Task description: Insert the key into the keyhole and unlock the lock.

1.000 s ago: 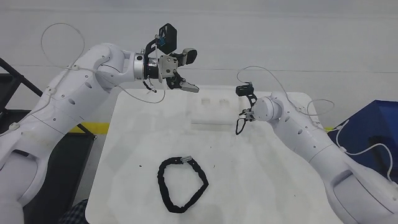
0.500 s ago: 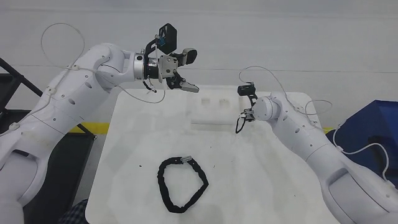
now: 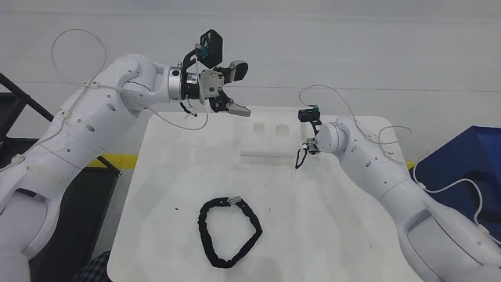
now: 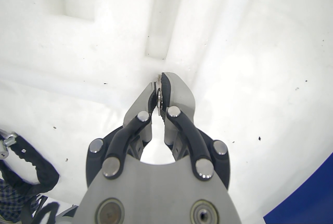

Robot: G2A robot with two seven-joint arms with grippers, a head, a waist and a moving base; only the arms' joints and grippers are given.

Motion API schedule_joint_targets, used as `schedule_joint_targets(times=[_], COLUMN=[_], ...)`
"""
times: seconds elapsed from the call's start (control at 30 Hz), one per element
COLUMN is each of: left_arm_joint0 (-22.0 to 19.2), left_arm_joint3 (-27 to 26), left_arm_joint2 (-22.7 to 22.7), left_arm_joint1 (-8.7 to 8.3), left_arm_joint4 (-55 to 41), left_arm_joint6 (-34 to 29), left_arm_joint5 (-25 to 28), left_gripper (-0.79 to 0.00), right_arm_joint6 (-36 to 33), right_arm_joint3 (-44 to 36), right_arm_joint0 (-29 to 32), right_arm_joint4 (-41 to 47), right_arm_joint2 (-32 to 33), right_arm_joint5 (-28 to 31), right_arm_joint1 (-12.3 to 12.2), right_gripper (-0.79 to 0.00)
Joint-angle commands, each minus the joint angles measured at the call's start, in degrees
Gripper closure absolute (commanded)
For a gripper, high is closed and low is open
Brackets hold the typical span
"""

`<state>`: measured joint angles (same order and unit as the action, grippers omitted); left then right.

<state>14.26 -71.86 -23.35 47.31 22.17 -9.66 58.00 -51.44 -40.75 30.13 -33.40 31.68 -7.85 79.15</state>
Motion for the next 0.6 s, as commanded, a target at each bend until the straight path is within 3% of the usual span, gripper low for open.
schedule_joint_targets(times=[0.0,0.27,0.57], left_arm_joint0=[0.00,0.00,0.00], left_arm_joint3=[0.00,0.00,0.00], left_arm_joint2=[0.00,0.00,0.00], left_arm_joint1=[0.00,0.00,0.00], left_arm_joint4=[0.00,0.00,0.00], left_arm_joint6=[0.00,0.00,0.00], left_arm_joint5=[0.00,0.00,0.00], left_gripper=[-0.785,-0.785,-0.785], right_arm_joint6=[-0.21,-2.46,-4.56], right_arm_joint3=[-0.30,-3.84,-12.30], right_arm_joint0=[-0.36,-1.08,1.85], right_arm_joint4=[-0.48,-2.75,-1.40], right_arm_joint2=[0.16,2.15,8.88], right_arm_joint5=[0.03,0.10,4.19], right_arm_joint1=[0.11,-0.64,-3.79], right_gripper=[0.000,0.000,0.000])
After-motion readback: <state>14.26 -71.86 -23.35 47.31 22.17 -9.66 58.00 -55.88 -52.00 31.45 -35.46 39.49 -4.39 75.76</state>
